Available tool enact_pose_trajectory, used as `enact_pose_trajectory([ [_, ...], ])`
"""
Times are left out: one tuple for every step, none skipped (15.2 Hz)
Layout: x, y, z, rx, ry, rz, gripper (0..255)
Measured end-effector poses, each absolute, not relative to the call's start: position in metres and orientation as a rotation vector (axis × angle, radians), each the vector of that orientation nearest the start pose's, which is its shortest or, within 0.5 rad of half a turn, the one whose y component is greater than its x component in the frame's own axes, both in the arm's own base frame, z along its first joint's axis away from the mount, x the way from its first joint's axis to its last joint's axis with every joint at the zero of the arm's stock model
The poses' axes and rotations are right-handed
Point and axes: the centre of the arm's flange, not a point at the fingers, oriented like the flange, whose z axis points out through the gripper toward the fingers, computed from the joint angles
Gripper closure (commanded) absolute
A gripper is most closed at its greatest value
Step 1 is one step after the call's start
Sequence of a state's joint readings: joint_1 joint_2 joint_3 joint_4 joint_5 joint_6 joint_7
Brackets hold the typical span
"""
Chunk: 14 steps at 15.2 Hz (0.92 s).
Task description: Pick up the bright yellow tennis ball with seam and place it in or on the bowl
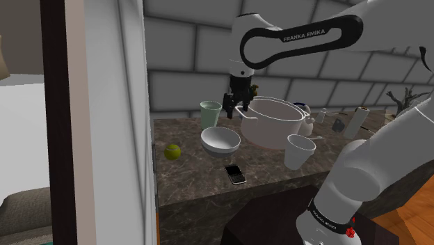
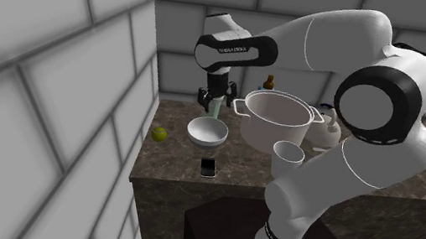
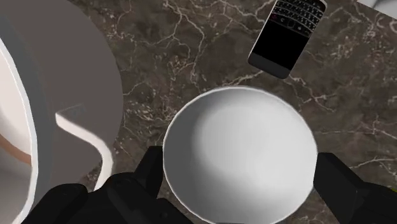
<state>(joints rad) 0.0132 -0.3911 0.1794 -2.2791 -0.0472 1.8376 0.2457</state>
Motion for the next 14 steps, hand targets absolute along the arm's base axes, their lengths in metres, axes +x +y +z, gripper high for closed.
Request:
enact_pose_trajectory([
  [0.43,0.092,0.496,-3.259,0.086,0.063,0],
  [0.438,0.101,0.489,-3.255,0.082,0.074,0],
  [0.447,0.108,0.483,-3.252,0.079,0.084,0],
  [0.455,0.114,0.475,-3.248,0.076,0.096,0],
  [0.465,0.124,0.469,-3.245,0.072,0.106,0],
  [0.472,0.128,0.465,-3.241,0.068,0.117,0],
  [0.482,0.137,0.458,-3.237,0.065,0.127,0],
  [0.491,0.144,0.452,-3.233,0.063,0.139,0],
  [0.5,0.151,0.446,-3.229,0.059,0.15,0],
  [0.509,0.159,0.439,-3.225,0.056,0.16,0],
  [0.517,0.169,0.431,-3.221,0.052,0.17,0],
  [0.527,0.176,0.426,-3.218,0.048,0.182,0],
  [0.535,0.186,0.419,-3.213,0.045,0.192,0],
  [0.544,0.193,0.414,-3.209,0.042,0.204,0],
])
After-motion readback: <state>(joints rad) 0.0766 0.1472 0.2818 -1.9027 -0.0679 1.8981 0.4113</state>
